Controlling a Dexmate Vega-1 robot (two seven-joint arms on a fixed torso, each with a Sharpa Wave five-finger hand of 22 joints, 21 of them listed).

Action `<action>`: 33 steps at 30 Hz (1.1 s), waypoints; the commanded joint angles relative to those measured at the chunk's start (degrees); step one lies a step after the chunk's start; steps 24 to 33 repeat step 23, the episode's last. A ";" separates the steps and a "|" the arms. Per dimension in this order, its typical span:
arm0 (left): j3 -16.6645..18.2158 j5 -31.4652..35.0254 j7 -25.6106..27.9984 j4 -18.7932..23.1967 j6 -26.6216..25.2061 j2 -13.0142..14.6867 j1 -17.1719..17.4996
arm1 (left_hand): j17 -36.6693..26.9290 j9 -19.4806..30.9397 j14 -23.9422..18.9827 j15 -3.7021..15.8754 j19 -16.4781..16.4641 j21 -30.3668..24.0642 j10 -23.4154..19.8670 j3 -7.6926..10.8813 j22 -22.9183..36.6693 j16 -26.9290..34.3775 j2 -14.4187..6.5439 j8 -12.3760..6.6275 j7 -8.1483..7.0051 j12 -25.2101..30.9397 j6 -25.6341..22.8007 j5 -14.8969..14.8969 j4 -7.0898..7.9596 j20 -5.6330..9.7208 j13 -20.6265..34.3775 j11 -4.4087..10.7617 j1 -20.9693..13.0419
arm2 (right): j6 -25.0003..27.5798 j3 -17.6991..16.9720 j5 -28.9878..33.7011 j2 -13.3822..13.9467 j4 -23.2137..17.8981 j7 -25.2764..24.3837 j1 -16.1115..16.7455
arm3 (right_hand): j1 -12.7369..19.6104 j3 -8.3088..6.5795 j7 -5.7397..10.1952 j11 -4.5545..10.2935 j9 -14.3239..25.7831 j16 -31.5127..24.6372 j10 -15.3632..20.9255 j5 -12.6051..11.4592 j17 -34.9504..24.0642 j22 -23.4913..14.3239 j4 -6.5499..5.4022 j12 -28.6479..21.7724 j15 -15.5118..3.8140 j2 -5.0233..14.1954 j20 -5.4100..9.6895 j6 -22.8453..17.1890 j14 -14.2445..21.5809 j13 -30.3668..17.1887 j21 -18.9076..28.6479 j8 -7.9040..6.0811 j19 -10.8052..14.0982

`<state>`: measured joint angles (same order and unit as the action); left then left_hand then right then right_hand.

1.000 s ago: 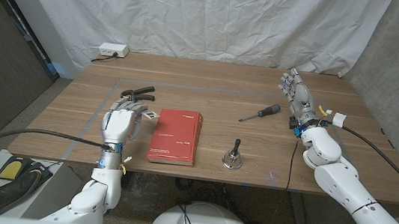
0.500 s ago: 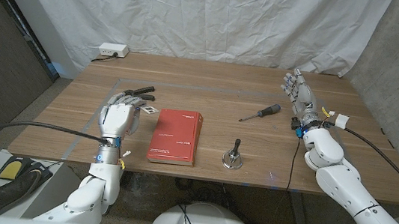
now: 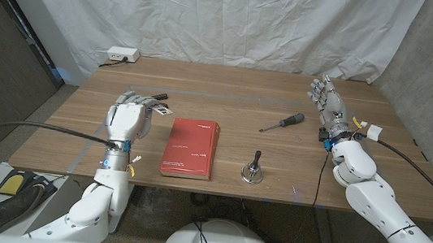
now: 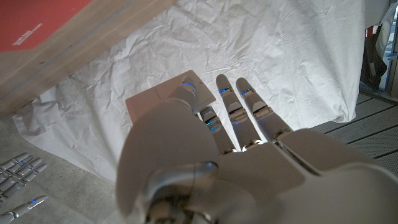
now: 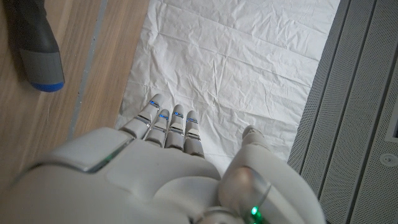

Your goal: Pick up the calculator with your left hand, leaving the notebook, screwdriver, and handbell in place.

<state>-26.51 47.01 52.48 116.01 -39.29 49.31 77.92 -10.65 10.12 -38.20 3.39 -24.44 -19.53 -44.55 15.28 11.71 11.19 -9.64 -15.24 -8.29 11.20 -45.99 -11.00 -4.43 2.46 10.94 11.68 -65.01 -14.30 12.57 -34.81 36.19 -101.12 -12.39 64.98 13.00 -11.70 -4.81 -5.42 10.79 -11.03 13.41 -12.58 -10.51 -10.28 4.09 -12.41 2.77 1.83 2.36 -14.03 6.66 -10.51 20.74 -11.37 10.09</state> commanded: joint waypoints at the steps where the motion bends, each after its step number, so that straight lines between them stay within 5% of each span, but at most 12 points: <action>1: 2.81 1.52 -0.09 3.06 0.45 1.40 1.53 | -0.18 0.14 0.17 9.24 0.11 -0.41 -0.35 0.68 0.17 -0.21 0.33 0.20 -0.06 -0.18 -0.46 0.19 0.15 6.92 0.10 0.05 0.02 | -0.17 -0.79 0.15 0.32 -1.32 -0.54 1.20 | 0.14 0.03 -0.11 -0.16 0.14 -0.09 0.63 0.09 -0.18 -0.07 -0.06 -0.26 0.01 0.59 -0.18 -0.69 0.66 -0.22 -0.20 -0.08 0.62; 33: 5.63 3.09 -0.97 4.56 2.01 1.14 3.34 | -0.21 0.16 -0.52 9.21 0.01 -0.82 -1.40 1.45 0.07 -0.02 0.70 0.32 -0.31 0.00 -2.32 0.30 0.39 7.04 0.09 0.08 0.25 | -0.64 -0.36 0.24 -0.50 -0.86 -0.26 1.27 | 0.20 0.05 -0.08 -0.15 0.14 -0.08 0.70 0.10 -0.18 -0.08 0.02 -0.24 -0.01 0.67 -0.24 -0.77 0.80 -0.22 -0.48 -0.08 0.77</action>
